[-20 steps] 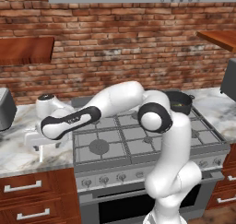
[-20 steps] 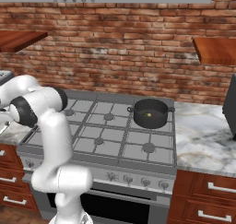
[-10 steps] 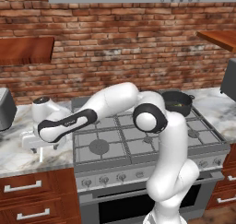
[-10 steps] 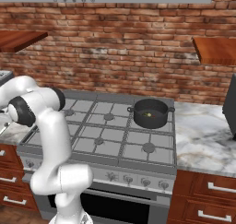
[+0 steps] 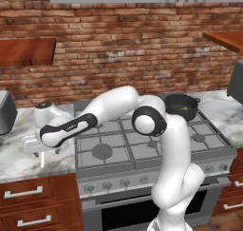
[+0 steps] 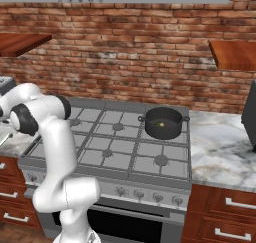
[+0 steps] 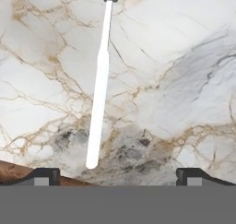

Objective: Put the tomato and broccoli in the pot. Retrieve the spatula and lightly stir the vegetables in the pot.

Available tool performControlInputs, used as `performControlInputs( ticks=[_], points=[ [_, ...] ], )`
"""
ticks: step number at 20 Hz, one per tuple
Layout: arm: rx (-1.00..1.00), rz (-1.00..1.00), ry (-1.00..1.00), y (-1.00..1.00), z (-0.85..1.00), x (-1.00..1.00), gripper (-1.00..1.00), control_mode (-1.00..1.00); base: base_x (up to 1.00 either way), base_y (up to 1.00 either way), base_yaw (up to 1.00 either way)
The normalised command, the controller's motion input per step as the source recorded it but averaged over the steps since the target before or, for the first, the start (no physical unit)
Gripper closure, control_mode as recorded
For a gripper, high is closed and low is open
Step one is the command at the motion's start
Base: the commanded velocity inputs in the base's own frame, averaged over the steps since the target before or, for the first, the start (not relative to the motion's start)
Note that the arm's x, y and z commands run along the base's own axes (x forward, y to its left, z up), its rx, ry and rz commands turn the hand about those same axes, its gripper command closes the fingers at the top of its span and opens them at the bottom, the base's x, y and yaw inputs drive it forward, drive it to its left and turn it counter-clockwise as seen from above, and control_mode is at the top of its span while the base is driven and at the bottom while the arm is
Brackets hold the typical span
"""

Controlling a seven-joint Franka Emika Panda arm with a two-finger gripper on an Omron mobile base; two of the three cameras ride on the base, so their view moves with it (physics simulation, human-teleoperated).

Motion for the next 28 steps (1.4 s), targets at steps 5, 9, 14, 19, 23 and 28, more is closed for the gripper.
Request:
performControlInputs(
  ticks=[5,9,14,19,23,28],
  points=[
    [0.0,0.0,0.04,0.15,-0.15,0.12,-1.0,-1.0,0.0,0.0,0.0],
    [0.0,0.0,0.09,0.13,-0.11,0.0,-1.0,-1.0,0.0,0.0,0.0],
    [0.0,0.0,0.11,0.12,-0.12,0.03,-1.0,-1.0,0.0,0.0,0.0],
    [0.0,0.0,0.08,0.12,-0.15,0.09,-1.0,-1.0,0.0,0.0,0.0],
    [-0.01,0.0,0.0,0.11,-0.06,0.0,-1.0,-1.0,0.0,0.0,0.0],
    [-0.04,0.0,-0.11,0.05,0.0,0.0,-1.0,-1.0,0.0,0.0,0.0]
  ],
)
